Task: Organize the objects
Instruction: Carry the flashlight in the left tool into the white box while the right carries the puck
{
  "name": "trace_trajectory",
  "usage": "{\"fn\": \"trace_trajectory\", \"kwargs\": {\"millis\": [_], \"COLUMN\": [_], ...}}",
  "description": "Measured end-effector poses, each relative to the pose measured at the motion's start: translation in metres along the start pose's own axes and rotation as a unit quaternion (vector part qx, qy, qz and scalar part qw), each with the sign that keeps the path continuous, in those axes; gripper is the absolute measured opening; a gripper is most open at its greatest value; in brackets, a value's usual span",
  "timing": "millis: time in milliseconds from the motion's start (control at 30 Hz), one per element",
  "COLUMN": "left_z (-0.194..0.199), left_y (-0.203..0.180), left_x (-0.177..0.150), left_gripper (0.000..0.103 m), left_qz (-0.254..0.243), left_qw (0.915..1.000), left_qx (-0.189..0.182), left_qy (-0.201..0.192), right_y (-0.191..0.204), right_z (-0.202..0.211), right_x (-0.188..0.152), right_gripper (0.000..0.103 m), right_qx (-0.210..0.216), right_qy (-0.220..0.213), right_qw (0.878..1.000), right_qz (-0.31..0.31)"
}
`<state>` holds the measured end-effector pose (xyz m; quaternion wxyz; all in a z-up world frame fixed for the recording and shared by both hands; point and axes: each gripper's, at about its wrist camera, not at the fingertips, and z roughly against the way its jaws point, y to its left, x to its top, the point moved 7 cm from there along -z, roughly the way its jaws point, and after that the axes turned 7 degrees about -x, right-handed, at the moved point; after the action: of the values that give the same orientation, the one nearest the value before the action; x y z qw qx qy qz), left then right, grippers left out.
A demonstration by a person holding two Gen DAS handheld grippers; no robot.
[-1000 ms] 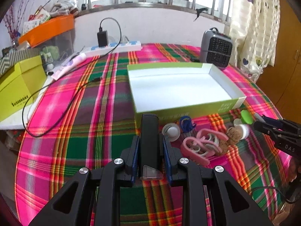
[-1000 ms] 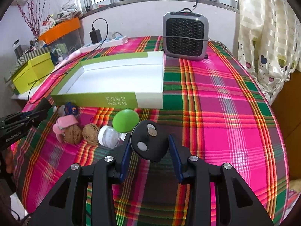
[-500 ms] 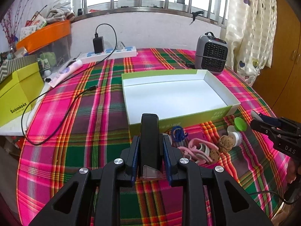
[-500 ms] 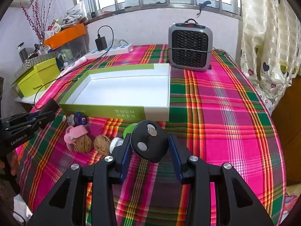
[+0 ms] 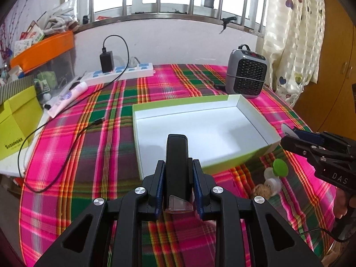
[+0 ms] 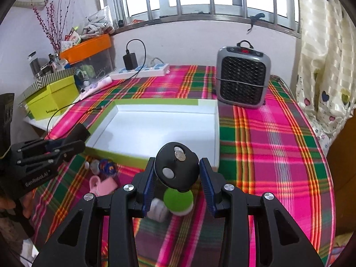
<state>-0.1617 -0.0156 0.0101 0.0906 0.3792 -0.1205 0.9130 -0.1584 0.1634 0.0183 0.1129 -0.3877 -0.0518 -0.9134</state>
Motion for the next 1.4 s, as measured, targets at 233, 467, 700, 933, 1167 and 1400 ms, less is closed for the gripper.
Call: {"fn": "trace_trajectory", "kwargs": {"millis": [233,467,700,933,1167,1400], "left_z": [-0.017,-0.041,-0.067,-0.092,-0.108,-0.117], "left_y": [0.005,0.011,0.016,0.020,0.024,0.027], "left_x": [0.017,0.030,0.045,0.055,0.054,0.055], "left_gripper": [0.021,0.021,0.021,0.021,0.021,0.021], "left_qz": [0.001,0.005,0.013,0.013,0.015,0.016], "left_qw": [1.0000,0.9998,0.9995,0.9989,0.9981,0.9978], "left_qx": [0.004,-0.001,-0.002,0.000,0.003,0.005], "left_qy": [0.002,0.017,0.029,0.044,0.059,0.065], "right_y": [0.003,0.006,0.015,0.017,0.016,0.016], "right_z": [-0.021,-0.049,-0.084,-0.114,-0.132,-0.141], "right_x": [0.020,0.040,0.056,0.062,0.059,0.058], "right_gripper": [0.040,0.040,0.040,0.040,0.040,0.040], "right_qx": [0.009,0.018,0.019,0.012,0.007,0.003], "right_qy": [0.009,0.026,0.051,0.075,0.095,0.107], "right_qw": [1.000,0.999,0.998,0.996,0.994,0.993], "right_qz": [0.007,0.007,0.030,0.041,0.048,0.045]}}
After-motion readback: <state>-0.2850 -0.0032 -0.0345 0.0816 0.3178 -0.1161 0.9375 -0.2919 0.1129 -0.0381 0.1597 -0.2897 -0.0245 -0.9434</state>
